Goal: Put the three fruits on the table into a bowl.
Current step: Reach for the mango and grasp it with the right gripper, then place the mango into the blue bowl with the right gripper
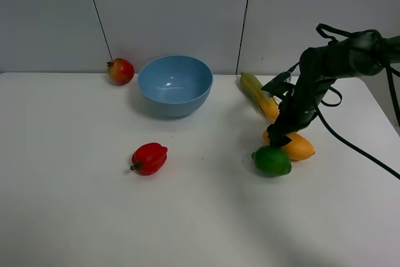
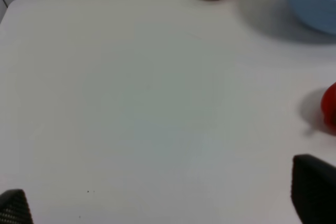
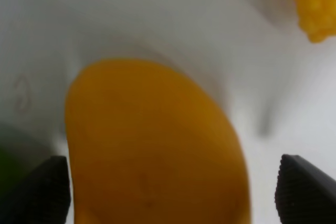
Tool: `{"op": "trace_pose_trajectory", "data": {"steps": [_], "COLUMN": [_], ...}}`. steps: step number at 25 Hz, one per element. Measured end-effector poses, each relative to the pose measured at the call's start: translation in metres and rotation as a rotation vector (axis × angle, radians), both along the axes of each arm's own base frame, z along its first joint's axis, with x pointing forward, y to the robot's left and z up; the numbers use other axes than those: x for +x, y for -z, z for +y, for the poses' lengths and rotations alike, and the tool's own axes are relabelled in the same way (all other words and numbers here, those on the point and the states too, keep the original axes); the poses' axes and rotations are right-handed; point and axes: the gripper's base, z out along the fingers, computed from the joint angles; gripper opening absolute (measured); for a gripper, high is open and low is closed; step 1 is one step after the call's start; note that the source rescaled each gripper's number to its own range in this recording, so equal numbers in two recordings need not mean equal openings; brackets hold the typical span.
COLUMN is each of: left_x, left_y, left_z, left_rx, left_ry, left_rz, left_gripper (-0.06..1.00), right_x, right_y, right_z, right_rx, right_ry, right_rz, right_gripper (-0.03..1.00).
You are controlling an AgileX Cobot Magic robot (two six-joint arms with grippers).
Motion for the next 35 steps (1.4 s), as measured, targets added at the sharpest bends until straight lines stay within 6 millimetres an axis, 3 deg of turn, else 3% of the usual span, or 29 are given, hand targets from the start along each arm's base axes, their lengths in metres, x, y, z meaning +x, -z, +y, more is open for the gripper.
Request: {"op": "trace_pose_trajectory", "data": {"steps": [6,8,9,17,21,25,27,30,32,35], "left_x": [0.000,0.000,0.000,0.000,0.000,0.000,0.000,0.000,0.000,0.000], "left_y": [0.000,0.000,0.000,0.000,0.000,0.000,0.000,0.000,0.000,0.000], "left_z": [0.000,0.000,0.000,0.000,0.000,0.000,0.000,0.000,0.000,0.000], "left_rx": [0.000,0.000,0.000,0.000,0.000,0.000,0.000,0.000,0.000,0.000], "left_ry": [0.000,0.000,0.000,0.000,0.000,0.000,0.000,0.000,0.000,0.000], "left_rz": [0.000,0.000,0.000,0.000,0.000,0.000,0.000,0.000,0.000,0.000], "left_gripper": [1.00,1.00,1.00,1.00,1.00,1.00,1.00,1.00,1.00,1.00], "right_x": [0.000,0.000,0.000,0.000,0.003,0.019,0.030,0.041,0.050,0.064], "right_y": [0.015,0.017,0.018,0.015,-0.022,-0.103,-0.147,-0.196,-0.209,-0.205], "right_z": [0.000,0.000,0.000,-0.003,-0.004,0.008,0.021,0.046,0.067,0.101], "right_rx": [-0.009,-0.011,-0.012,-0.032,0.002,0.173,0.284,0.431,0.496,0.543], "right_ry": [0.009,0.010,0.011,0.056,0.096,0.198,0.214,0.199,0.161,0.101], "right_rz": [0.040,0.046,0.049,0.044,-0.063,-0.247,-0.330,-0.424,-0.459,-0.464], "right_gripper": [0.37,0.21,0.00,0.00,0.00,0.00,0.00,0.00,0.00,0.00]}}
